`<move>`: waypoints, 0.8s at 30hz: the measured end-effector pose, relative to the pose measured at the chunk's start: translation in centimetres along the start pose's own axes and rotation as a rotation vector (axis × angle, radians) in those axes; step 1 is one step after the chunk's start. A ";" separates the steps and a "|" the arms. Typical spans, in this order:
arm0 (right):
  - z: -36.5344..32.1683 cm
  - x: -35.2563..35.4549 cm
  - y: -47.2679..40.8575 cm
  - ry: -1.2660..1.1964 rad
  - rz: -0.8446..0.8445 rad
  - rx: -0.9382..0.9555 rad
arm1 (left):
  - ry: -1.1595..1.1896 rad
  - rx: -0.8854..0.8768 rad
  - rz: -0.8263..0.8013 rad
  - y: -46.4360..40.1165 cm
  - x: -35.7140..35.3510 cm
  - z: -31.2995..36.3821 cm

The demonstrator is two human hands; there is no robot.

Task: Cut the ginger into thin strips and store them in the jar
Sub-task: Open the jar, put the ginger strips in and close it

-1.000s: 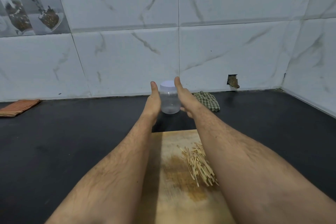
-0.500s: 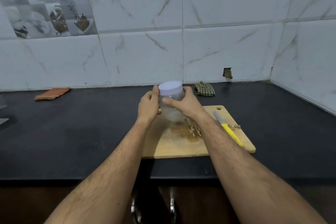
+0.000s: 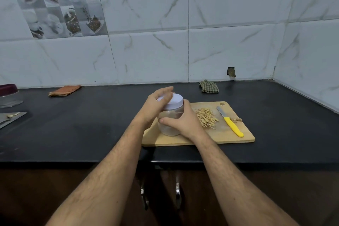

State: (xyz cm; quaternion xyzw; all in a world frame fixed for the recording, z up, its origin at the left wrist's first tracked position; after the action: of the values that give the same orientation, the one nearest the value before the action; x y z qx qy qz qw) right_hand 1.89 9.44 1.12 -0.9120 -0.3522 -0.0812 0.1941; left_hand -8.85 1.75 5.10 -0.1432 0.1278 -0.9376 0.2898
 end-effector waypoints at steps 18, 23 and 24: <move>-0.5 -0.6 1.2 0.083 0.151 -0.023 | 0.009 0.015 0.062 0.9 -0.5 -0.1; -0.7 -0.6 1.5 0.104 0.146 -0.032 | 0.003 0.000 0.110 1.3 -0.7 0.3; -0.7 -0.7 1.5 0.118 0.153 -0.037 | -0.013 -0.003 0.129 1.5 -0.7 0.4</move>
State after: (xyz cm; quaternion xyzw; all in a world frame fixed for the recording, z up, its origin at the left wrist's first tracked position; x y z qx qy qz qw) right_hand 2.37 7.71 1.10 -0.9332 -0.2682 -0.1262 0.2031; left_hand -7.40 0.95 4.87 -0.1411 0.1361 -0.9159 0.3504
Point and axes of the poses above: each hand's wrist, its own y-axis away from the middle knuckle, its own x-axis out of the back of the hand, z = x × y, the point moved 5 cm from there along -y, towards the middle knuckle, and after that the axes turned 1 degree about -x, right-handed, at the moved point
